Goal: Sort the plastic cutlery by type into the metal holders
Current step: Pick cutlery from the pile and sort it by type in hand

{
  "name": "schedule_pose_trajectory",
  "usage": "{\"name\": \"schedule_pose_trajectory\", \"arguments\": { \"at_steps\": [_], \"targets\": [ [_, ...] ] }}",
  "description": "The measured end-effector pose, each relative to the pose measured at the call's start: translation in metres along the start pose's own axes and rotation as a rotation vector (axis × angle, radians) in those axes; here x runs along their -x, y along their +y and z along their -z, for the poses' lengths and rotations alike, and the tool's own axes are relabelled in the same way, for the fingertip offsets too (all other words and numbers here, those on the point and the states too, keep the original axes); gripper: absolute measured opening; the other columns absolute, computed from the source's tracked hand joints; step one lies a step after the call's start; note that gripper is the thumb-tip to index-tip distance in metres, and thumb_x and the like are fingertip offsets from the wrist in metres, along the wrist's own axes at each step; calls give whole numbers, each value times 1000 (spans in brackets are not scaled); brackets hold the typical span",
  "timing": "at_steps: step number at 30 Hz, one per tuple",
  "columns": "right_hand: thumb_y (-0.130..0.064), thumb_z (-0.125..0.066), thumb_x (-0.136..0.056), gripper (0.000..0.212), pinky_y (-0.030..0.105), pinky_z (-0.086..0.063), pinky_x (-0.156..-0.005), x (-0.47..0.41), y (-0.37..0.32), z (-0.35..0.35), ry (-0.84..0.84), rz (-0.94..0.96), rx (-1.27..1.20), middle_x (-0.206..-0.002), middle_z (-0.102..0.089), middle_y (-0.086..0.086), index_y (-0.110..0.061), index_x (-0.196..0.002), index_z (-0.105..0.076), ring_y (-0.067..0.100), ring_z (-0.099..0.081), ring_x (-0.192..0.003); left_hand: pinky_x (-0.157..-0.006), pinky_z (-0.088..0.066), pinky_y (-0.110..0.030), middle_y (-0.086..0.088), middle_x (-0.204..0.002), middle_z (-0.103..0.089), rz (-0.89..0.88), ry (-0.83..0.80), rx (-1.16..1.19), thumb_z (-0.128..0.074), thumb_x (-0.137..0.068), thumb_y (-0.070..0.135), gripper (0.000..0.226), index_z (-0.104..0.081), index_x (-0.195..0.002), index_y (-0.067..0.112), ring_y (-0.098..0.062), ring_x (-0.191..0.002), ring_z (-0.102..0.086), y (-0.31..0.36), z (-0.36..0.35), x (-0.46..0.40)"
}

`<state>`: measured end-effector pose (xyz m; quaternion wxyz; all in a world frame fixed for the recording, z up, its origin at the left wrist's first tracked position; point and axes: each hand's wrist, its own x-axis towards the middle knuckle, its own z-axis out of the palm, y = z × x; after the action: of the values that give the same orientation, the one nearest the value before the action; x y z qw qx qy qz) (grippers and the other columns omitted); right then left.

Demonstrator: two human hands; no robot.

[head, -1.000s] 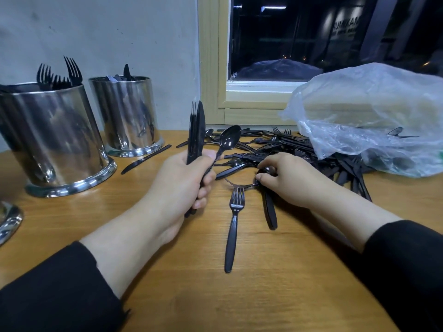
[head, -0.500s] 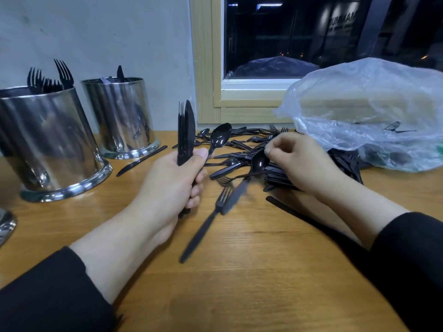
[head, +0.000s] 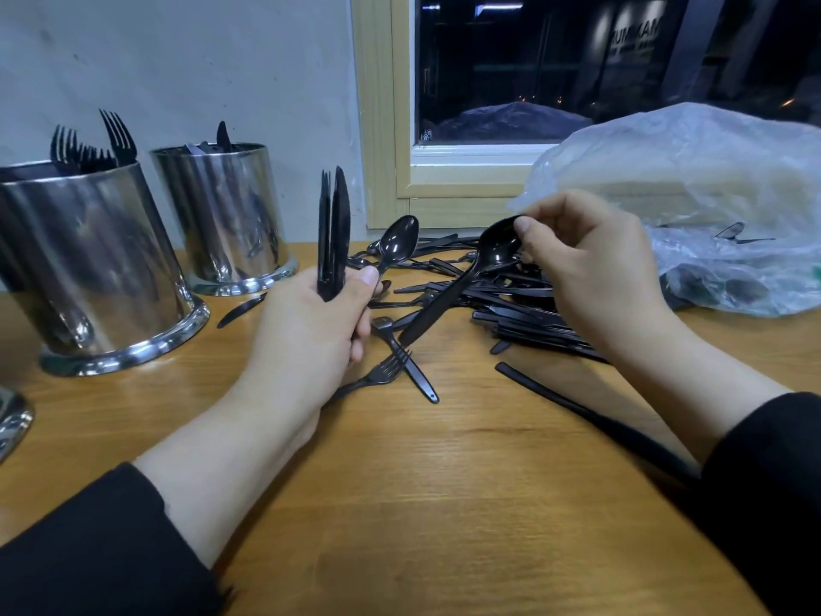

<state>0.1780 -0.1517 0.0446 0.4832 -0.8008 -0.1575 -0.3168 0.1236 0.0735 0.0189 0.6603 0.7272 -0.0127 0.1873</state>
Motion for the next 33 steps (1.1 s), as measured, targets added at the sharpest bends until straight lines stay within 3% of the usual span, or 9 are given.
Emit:
{"name": "schedule_pose_trajectory", "arguments": {
  "at_steps": [4,7,11,18,20,24,27,31,33],
  "targets": [
    [-18,-67,-95,10,22,-46,-65,10,-6,-13,-130,-13,-121,-69,-66,-7,-21,-87,-68,6,-58,-65,-43,-37,-11,-4,-66,-64,17,-82,-39,-63,-101,25,20,-69,-94,7,-14,-52,-58,2,-2,2],
    [-18,-67,-95,8,32,-49,-69,15,-7,-21,-142,-9,-114,-73,-68,0,-20,-87,-69,19,-63,-70,-48,-45,-20,-13,-73,-72,52,-183,-76,-65,-99,26,21,-67,-89,8,-27,-57,-66,4,-5,6],
    [-21,-64,-97,7,42,-58,-75,19,-8,-22,-112,-40,-107,-79,-73,1,-20,-90,-67,16,-69,-75,-40,-36,-15,-9,-78,-76,79,-253,-88,-64,-100,27,17,-68,-93,12,-21,-53,-60,9,-6,11],
    [-17,-63,-98,8,24,-54,-63,21,-11,-22,-99,-79,-157,-72,-73,2,-14,-90,-64,12,-68,-61,-42,-35,-15,3,-63,-68,53,-364,-71,-64,-99,26,20,-73,-97,9,-15,-53,-49,10,-9,14],
    [-17,-64,-98,8,23,-55,-65,20,-11,-21,-96,-75,-170,-73,-74,1,-15,-91,-66,14,-69,-63,-43,-33,-13,-4,-72,-70,31,-378,-67,-66,-98,21,10,-73,-103,15,-16,-57,-46,10,-9,14],
    [-21,-62,-99,7,30,-59,-72,22,-10,-21,-122,-88,-222,-84,-75,0,-19,-100,-69,16,-71,-74,-42,-32,-13,6,-57,-60,25,-307,-48,-60,-102,16,7,-66,-100,12,-10,-46,-41,8,-4,8],
    [-27,-60,-100,10,35,-58,-76,22,-7,-22,-171,-93,-189,-92,-75,-5,-27,-106,-68,13,-71,-82,-42,-33,-15,6,-61,-58,9,-120,10,-57,-104,20,9,-66,-105,22,-9,-44,-43,9,13,-5],
    [-34,-64,-96,6,15,-46,-67,15,-12,-28,-330,-47,164,-86,-71,-16,-39,-98,-67,-3,-64,-77,-41,-34,-17,-1,-72,-61,-24,95,13,-55,-105,22,17,-65,-114,32,-9,-46,-43,2,47,-24],
    [-37,-64,-96,9,17,-45,-67,3,-22,-39,-413,-38,305,-95,-71,-17,-38,-104,-68,-4,-62,-80,-44,-36,-18,0,-70,-60,-16,123,-9,-55,-105,22,19,-66,-121,27,-9,-47,-44,-7,55,-29]
  ]
}}
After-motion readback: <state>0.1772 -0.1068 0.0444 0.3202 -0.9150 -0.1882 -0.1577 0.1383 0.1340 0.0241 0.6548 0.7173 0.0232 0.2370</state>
